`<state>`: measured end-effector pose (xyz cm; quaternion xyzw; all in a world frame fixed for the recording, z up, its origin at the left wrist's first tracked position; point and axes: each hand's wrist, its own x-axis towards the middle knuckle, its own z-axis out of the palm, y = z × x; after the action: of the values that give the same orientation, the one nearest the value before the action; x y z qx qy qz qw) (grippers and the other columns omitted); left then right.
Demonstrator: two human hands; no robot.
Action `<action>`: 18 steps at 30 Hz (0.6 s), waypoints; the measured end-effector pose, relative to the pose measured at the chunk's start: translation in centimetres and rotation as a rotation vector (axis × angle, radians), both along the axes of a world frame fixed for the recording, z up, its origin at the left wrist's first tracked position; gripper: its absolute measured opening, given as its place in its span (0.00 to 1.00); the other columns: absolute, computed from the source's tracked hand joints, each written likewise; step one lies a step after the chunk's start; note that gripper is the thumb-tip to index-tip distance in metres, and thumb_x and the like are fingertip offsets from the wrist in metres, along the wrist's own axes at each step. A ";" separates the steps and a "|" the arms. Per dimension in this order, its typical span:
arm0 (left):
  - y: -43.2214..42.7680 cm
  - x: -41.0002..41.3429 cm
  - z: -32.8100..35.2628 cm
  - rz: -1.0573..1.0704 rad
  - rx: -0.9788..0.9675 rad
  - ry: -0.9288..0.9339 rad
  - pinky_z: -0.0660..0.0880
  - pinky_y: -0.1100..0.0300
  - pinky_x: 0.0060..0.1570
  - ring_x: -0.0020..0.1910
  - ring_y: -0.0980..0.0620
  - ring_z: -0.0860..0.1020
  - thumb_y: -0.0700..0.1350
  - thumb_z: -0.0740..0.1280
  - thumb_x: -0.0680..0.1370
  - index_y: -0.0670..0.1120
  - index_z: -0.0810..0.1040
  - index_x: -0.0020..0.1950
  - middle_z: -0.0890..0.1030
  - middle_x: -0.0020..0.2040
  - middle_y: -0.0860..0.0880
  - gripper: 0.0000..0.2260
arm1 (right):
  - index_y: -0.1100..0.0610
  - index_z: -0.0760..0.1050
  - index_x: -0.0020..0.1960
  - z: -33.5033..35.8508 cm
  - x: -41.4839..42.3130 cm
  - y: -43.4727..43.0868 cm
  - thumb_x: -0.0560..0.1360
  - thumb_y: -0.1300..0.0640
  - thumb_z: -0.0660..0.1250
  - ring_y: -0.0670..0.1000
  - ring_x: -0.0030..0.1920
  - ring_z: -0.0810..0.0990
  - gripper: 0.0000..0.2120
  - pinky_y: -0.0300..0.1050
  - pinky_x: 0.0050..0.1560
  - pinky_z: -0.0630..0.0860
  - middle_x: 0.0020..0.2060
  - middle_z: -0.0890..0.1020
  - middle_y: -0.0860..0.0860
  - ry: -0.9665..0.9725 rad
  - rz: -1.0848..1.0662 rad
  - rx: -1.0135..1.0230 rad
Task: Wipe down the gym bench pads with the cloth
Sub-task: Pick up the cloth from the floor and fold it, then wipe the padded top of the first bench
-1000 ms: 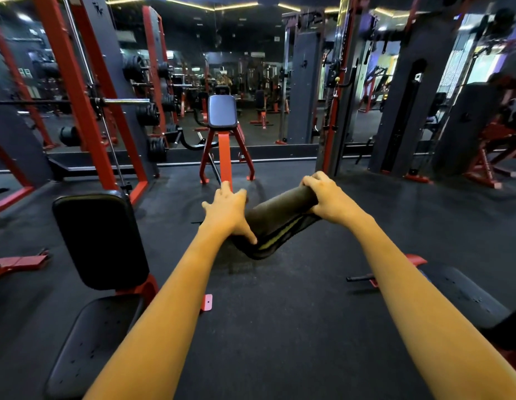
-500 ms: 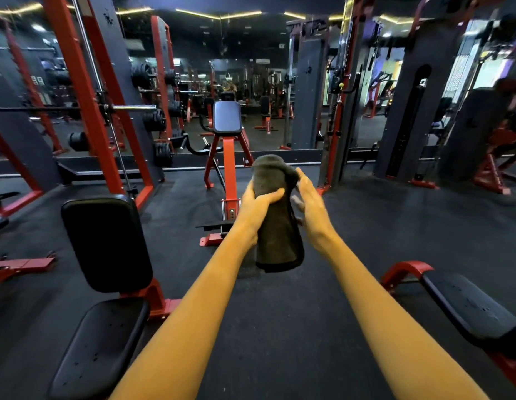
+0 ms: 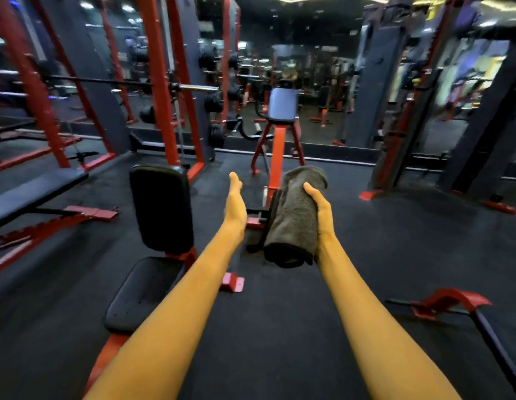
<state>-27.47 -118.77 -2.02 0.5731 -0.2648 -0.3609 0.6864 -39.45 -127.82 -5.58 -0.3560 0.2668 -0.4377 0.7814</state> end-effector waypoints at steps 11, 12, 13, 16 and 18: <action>21.8 20.5 -4.9 0.617 0.093 -0.004 0.52 0.47 0.74 0.75 0.46 0.58 0.64 0.47 0.80 0.47 0.68 0.72 0.62 0.75 0.46 0.29 | 0.60 0.70 0.68 -1.6 22.6 14.8 0.53 0.41 0.81 0.61 0.48 0.81 0.50 0.56 0.45 0.79 0.58 0.80 0.62 0.095 0.410 0.016; 25.1 22.4 -4.9 0.670 0.091 0.007 0.53 0.47 0.73 0.74 0.46 0.59 0.64 0.47 0.80 0.47 0.68 0.72 0.63 0.75 0.46 0.29 | 0.60 0.71 0.68 -1.8 25.5 17.5 0.52 0.41 0.81 0.61 0.48 0.81 0.50 0.56 0.46 0.79 0.58 0.80 0.62 0.105 0.464 0.008; 27.8 23.9 -4.6 0.707 0.091 0.022 0.54 0.47 0.72 0.73 0.45 0.60 0.64 0.46 0.80 0.47 0.67 0.72 0.64 0.74 0.45 0.29 | 0.60 0.71 0.68 -1.9 27.9 19.8 0.52 0.41 0.82 0.61 0.49 0.81 0.50 0.57 0.47 0.79 0.59 0.79 0.63 0.099 0.498 0.005; 36.1 29.0 -4.1 0.829 0.060 0.030 0.55 0.46 0.70 0.71 0.45 0.64 0.62 0.47 0.81 0.46 0.68 0.71 0.66 0.73 0.43 0.28 | 0.57 0.68 0.71 -2.3 35.3 27.0 0.51 0.39 0.82 0.62 0.52 0.81 0.53 0.57 0.46 0.79 0.60 0.79 0.62 0.112 0.576 -0.013; 42.7 32.6 -3.6 0.902 0.040 0.028 0.57 0.48 0.70 0.70 0.44 0.65 0.61 0.47 0.81 0.45 0.68 0.71 0.67 0.72 0.42 0.28 | 0.56 0.68 0.71 -2.6 40.7 33.4 0.50 0.39 0.83 0.62 0.53 0.81 0.55 0.57 0.47 0.79 0.59 0.79 0.61 0.108 0.645 -0.018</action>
<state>5.14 -76.04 -5.61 0.6395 0.0277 -0.0384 0.7674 1.25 -94.41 -8.19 -0.4518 0.1771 -0.1504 0.8613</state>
